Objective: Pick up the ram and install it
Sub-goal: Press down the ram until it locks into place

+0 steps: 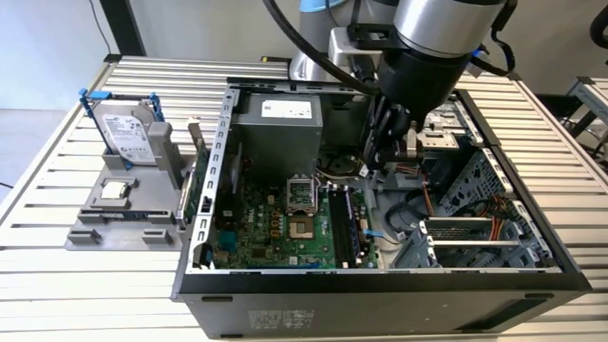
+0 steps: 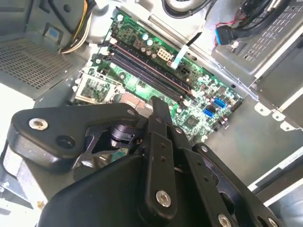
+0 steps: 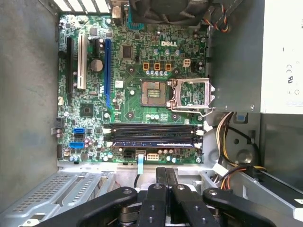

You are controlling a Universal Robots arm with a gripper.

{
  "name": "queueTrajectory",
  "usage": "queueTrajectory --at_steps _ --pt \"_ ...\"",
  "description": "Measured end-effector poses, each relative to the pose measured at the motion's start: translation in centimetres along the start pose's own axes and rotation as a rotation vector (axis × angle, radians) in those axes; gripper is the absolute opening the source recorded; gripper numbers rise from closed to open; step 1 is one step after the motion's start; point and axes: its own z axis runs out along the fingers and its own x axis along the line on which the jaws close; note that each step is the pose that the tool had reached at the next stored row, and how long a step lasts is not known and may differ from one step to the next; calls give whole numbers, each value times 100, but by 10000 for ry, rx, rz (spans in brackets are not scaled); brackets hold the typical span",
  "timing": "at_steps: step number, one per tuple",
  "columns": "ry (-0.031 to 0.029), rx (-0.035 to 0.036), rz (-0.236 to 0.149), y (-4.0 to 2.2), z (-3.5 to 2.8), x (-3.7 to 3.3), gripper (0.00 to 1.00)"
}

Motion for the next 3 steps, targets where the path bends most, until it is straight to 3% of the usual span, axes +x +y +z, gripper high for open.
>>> queueTrajectory --at_steps 3 --pt "1 0 0 0 -3 0 0"
